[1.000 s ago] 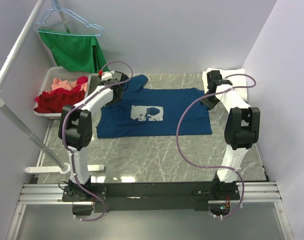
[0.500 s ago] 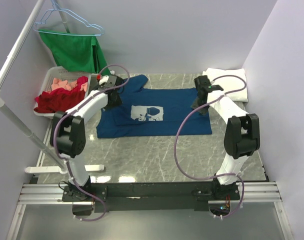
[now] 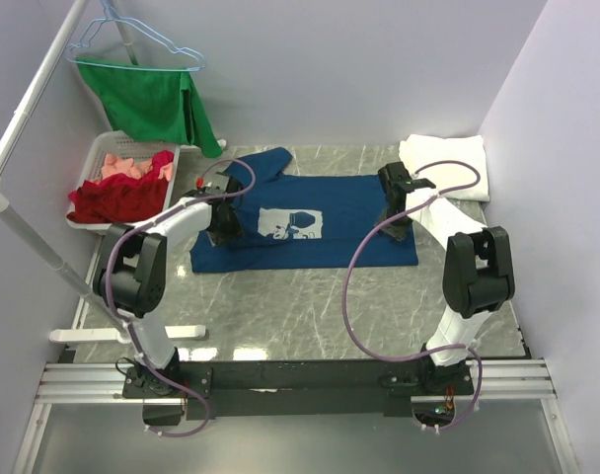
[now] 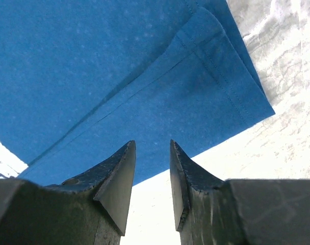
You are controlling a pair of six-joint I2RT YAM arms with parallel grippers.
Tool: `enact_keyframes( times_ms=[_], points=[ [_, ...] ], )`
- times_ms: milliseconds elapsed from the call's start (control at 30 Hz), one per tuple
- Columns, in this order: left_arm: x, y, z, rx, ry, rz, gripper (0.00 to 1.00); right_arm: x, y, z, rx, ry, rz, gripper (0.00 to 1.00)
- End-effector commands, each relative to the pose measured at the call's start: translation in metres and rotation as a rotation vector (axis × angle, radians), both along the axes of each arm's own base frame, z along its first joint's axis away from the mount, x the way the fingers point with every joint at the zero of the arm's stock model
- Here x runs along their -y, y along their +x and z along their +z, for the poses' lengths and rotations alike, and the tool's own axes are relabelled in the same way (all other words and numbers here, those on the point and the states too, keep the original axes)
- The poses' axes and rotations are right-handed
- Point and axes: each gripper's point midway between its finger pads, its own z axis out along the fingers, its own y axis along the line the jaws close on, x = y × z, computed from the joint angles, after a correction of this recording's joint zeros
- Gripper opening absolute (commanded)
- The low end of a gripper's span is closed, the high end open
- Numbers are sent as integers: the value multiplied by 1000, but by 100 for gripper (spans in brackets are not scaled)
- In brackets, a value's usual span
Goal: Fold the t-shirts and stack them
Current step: Fold the tshirt
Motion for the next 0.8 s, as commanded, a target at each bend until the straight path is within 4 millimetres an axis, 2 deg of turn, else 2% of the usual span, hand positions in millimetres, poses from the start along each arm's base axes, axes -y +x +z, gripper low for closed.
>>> enact_keyframes(
  times_ms=[0,167,367,567,600,700,767],
  points=[
    [9,22,-10,51,-26,-1,43,5,5,19,67,-11,-19,40],
    [11,29,-23,23,-13,-3,38,9,3,20,58,-28,-26,40],
    [9,26,-22,21,-10,7,27,11,1,21,57,-39,-34,39],
    [7,31,-6,45,6,10,15,10,0,18,50,-34,-39,39],
    [7,33,-2,53,4,13,9,11,1,17,49,-33,-42,39],
    [8,36,7,64,3,14,1,10,1,16,46,-35,-44,38],
    [9,38,13,69,3,12,1,9,0,16,45,-31,-43,38]
  ],
)
